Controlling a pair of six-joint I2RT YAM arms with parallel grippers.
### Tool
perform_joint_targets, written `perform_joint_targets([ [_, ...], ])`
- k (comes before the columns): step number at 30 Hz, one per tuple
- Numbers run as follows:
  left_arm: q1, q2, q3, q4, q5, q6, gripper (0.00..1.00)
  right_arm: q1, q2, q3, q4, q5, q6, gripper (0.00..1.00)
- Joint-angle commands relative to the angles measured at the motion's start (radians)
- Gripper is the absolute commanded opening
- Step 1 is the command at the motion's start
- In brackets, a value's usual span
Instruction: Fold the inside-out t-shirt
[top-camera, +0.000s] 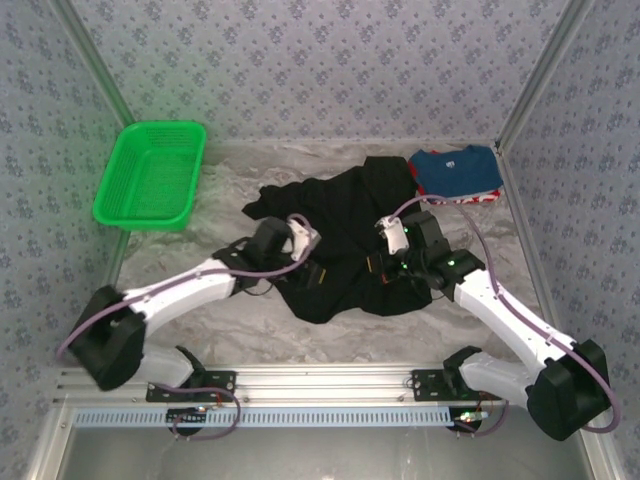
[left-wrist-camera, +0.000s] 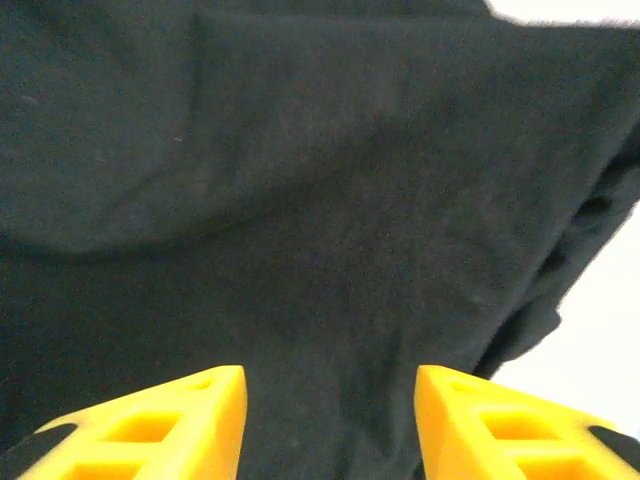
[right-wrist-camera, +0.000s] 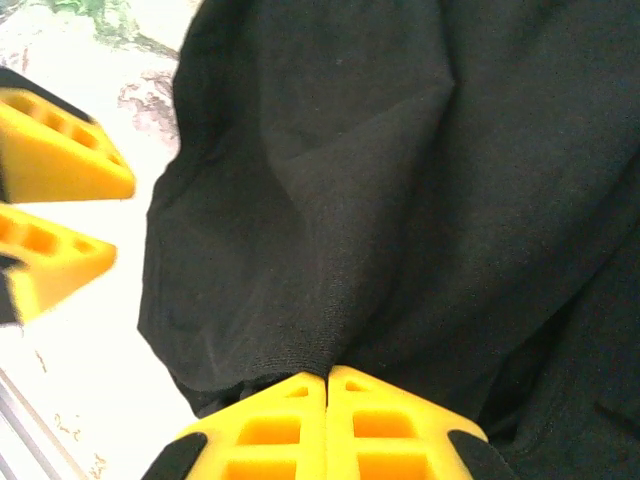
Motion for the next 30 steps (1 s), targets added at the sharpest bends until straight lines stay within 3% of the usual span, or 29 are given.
perform_joint_targets([
  [1,-0.075,0.090,0.057,0.019,-0.058,0.098,0.52,-0.018,0.001,-0.007,-0.019,-0.041,0.010,0.00],
  [7,-0.120,0.226,0.097,0.064,-0.052,0.091,0.56,-0.036,0.000,-0.014,-0.009,-0.049,0.010,0.00],
  [10,-0.120,0.245,0.106,0.070,-0.048,0.078,0.36,-0.043,0.000,-0.016,-0.012,-0.040,0.006,0.00],
  [12,-0.113,0.211,0.110,0.049,-0.036,0.062,0.14,-0.045,0.000,-0.011,-0.037,0.002,0.000,0.00],
  [15,-0.066,0.075,0.081,0.051,0.087,-0.025,0.00,-0.041,0.003,0.022,-0.094,0.195,0.002,0.00],
  [17,-0.008,-0.037,0.020,0.129,0.195,-0.152,0.00,-0.021,0.008,0.042,-0.124,0.281,-0.003,0.00],
  [20,0.066,-0.153,-0.045,0.250,0.324,-0.329,0.00,0.021,0.026,0.045,-0.089,0.317,-0.009,0.00],
  [24,0.102,-0.196,-0.031,0.198,0.342,-0.360,0.00,0.061,0.068,0.063,-0.042,0.328,-0.025,0.01],
  [30,0.127,-0.195,-0.030,0.206,0.368,-0.381,0.00,0.079,0.076,0.047,-0.032,0.230,-0.047,0.31],
])
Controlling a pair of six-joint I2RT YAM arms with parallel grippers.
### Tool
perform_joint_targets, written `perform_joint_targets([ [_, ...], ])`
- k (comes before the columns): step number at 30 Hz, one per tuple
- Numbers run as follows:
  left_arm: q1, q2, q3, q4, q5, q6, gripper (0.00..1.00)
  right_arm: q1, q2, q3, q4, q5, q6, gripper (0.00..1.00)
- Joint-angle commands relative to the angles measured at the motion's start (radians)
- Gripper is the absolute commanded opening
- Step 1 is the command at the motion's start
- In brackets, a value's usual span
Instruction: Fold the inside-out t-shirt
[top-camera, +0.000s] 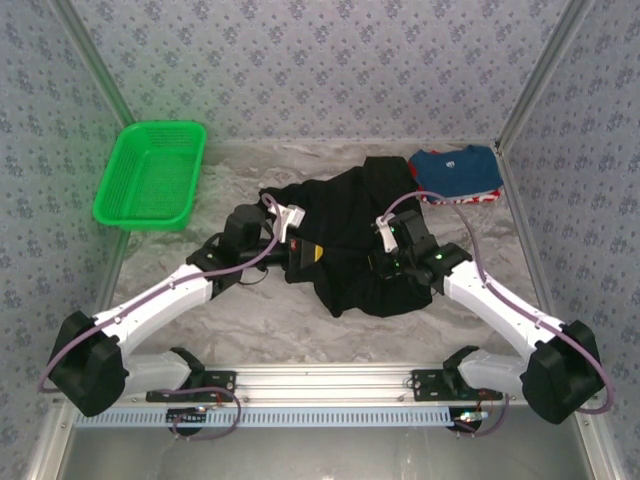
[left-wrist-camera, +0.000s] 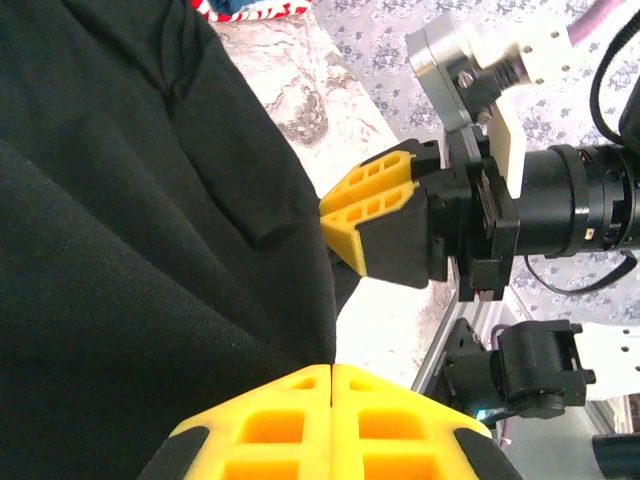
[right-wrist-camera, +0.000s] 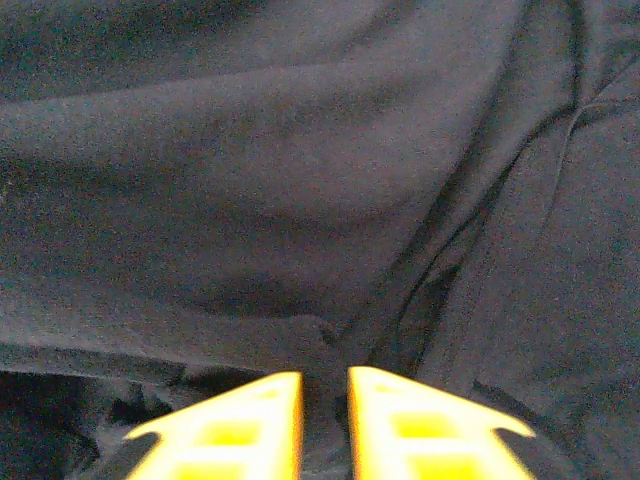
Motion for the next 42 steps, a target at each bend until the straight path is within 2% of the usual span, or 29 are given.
perform_joint_targets([
  [1,0.007,0.001,0.006,0.019,0.052,-0.040,0.00,0.027,-0.029,-0.014,0.019,-0.060,-0.032,0.36],
  [5,0.007,0.008,0.018,0.008,0.050,-0.046,0.00,0.133,-0.124,-0.065,0.050,-0.026,-0.049,0.42],
  [8,0.006,0.009,0.024,0.000,0.050,-0.049,0.00,0.219,-0.170,-0.105,0.096,0.000,-0.053,0.36],
  [11,0.007,0.009,0.031,-0.010,0.050,-0.047,0.00,0.284,-0.145,-0.128,0.183,-0.014,-0.045,0.36],
  [21,0.007,-0.008,0.037,-0.026,0.046,-0.040,0.00,0.297,0.080,-0.160,0.401,0.089,0.003,0.40],
  [22,0.007,-0.011,0.037,-0.026,0.045,-0.040,0.00,0.294,0.095,-0.167,0.421,0.087,0.003,0.38],
  [23,0.007,-0.013,0.035,-0.026,0.044,-0.040,0.00,0.292,0.108,-0.171,0.444,0.085,0.005,0.30],
  [24,0.010,-0.015,0.037,-0.032,0.037,-0.039,0.00,0.292,0.115,-0.173,0.458,0.086,0.012,0.17],
  [26,0.017,-0.019,0.038,-0.049,0.016,-0.039,0.00,0.291,0.104,-0.170,0.453,0.066,0.019,0.00],
  [28,0.031,-0.026,0.034,-0.067,-0.022,-0.038,0.00,0.277,0.056,-0.152,0.395,0.026,0.020,0.00],
  [29,0.037,-0.026,0.032,-0.085,-0.055,-0.030,0.00,0.256,0.017,-0.138,0.352,-0.031,0.024,0.00],
  [32,0.047,-0.010,0.051,-0.192,-0.232,0.051,0.00,0.160,-0.097,-0.102,0.265,-0.284,0.098,0.00],
  [33,0.045,0.005,0.058,-0.219,-0.312,0.079,0.00,0.129,-0.129,-0.095,0.264,-0.374,0.134,0.00],
  [35,0.044,0.037,0.061,-0.216,-0.379,0.120,0.00,0.094,-0.165,-0.090,0.302,-0.494,0.212,0.00],
  [38,0.045,0.078,0.074,-0.186,-0.408,0.151,0.02,0.075,-0.167,-0.095,0.428,-0.601,0.337,0.00],
  [41,0.039,0.062,0.091,-0.202,-0.412,0.158,0.29,0.058,-0.146,-0.106,0.572,-0.627,0.457,0.00],
  [42,0.031,0.037,0.085,-0.211,-0.419,0.159,0.36,0.053,-0.136,-0.115,0.628,-0.629,0.510,0.00],
])
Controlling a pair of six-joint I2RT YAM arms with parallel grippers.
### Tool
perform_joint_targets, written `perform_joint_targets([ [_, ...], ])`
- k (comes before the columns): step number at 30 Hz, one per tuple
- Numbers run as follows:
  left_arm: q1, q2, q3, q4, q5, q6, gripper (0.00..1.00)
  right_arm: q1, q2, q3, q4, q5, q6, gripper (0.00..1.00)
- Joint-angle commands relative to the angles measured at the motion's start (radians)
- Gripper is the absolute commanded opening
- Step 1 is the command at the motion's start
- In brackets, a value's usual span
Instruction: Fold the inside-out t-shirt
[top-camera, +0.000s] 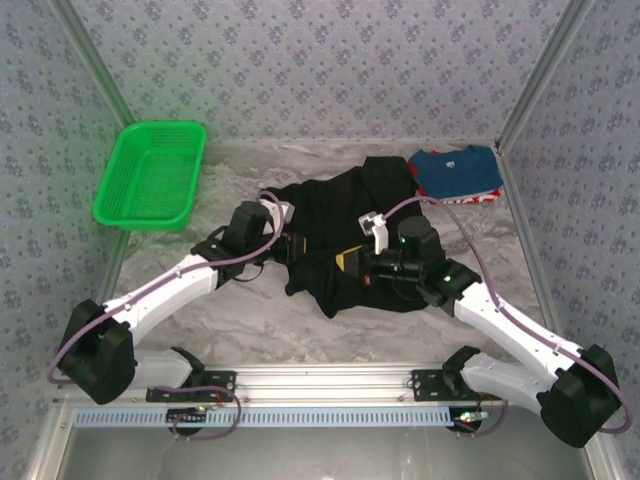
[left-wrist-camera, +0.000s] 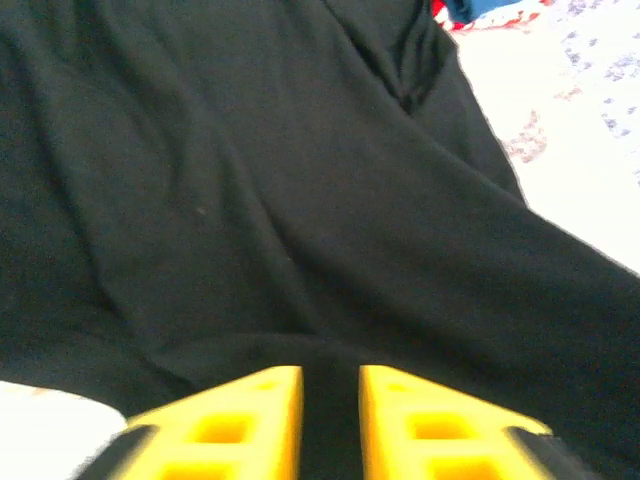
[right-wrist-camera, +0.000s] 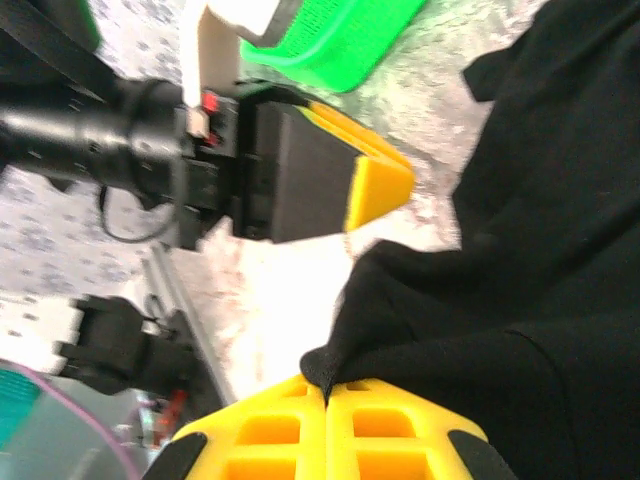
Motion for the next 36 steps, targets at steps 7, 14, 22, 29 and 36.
perform_joint_targets([
  [7,-0.201,-0.289,-0.120,-0.024,-0.199,0.007,0.56,-0.045,0.083,-0.018,0.342,-0.090,0.329,0.00],
  [14,-0.357,-0.210,-0.146,0.111,-0.198,0.020,0.40,-0.058,0.100,-0.029,0.364,-0.066,0.371,0.00],
  [22,-0.346,-0.013,-0.058,0.146,-0.262,0.089,0.45,-0.068,0.075,-0.048,0.362,-0.060,0.380,0.00],
  [29,-0.275,0.057,-0.068,0.256,-0.162,0.093,0.23,-0.087,0.051,-0.066,0.352,-0.065,0.381,0.00],
  [36,-0.163,-0.056,-0.141,0.400,0.300,0.046,0.00,-0.131,0.015,0.029,-0.031,0.132,0.190,0.00],
])
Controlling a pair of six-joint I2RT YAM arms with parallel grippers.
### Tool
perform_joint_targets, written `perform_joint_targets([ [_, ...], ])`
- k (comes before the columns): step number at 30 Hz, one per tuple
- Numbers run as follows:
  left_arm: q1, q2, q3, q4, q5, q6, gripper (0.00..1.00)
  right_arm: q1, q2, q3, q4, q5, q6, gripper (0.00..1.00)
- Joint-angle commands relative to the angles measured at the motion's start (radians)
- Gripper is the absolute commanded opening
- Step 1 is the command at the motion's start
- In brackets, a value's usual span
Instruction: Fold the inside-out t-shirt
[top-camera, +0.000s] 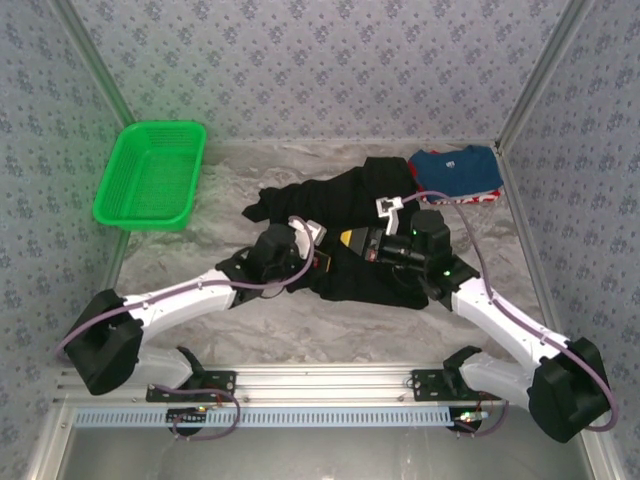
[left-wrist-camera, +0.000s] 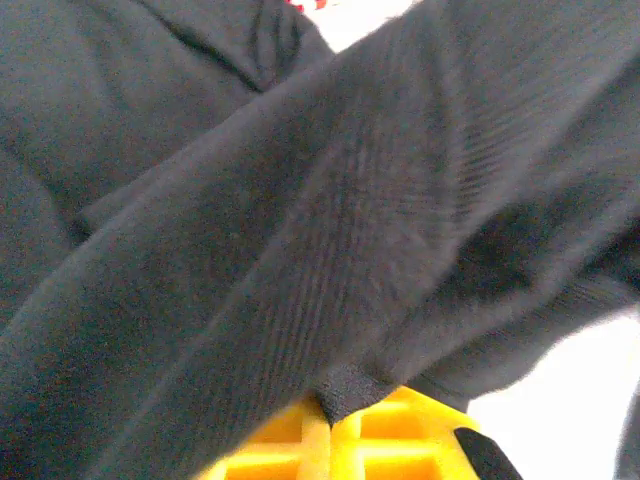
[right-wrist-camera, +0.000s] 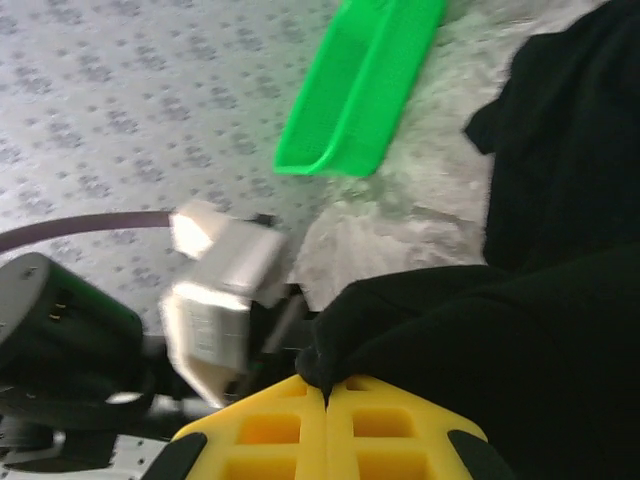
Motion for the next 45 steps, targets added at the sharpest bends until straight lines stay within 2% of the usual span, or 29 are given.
perform_joint_targets([
  [1,0.045,-0.122,-0.049,0.131,0.362,-0.051,0.00,-0.005,-0.011,0.115,-0.357,0.252,-0.174,0.00],
  [2,0.055,-0.159,-0.067,0.152,0.425,-0.076,0.00,0.001,0.006,0.151,-0.443,0.331,-0.234,0.00],
  [4,0.072,-0.224,-0.091,0.167,0.488,-0.107,0.00,0.008,0.046,0.191,-0.496,0.384,-0.295,0.01],
  [10,0.135,-0.316,-0.102,0.143,0.538,-0.100,0.00,0.041,0.109,0.284,-0.622,0.353,-0.457,0.21],
  [14,0.147,-0.309,-0.095,0.118,0.530,-0.065,0.00,0.102,0.005,0.265,-0.706,0.348,-0.558,0.32],
  [19,0.147,-0.290,-0.064,0.082,0.521,-0.060,0.00,0.218,-0.116,0.132,-0.636,0.304,-0.543,0.42],
  [23,0.147,-0.279,-0.052,0.068,0.512,-0.063,0.00,0.337,-0.121,0.035,-0.488,0.360,-0.504,0.49],
  [31,0.148,-0.279,-0.040,0.046,0.506,-0.063,0.00,0.414,-0.023,0.017,-0.375,0.569,-0.513,0.48],
  [39,0.147,-0.287,-0.045,0.045,0.507,-0.068,0.00,0.405,0.123,0.052,-0.287,0.613,-0.535,0.43],
  [43,0.152,-0.295,-0.042,0.017,0.481,-0.062,0.00,0.380,0.092,0.058,-0.279,0.629,-0.540,0.07],
  [44,0.158,-0.302,-0.044,0.003,0.454,-0.063,0.00,0.366,0.060,0.054,-0.306,0.616,-0.547,0.01],
  [45,0.167,-0.311,-0.045,-0.013,0.423,-0.066,0.00,0.353,0.028,0.052,-0.343,0.598,-0.555,0.00],
])
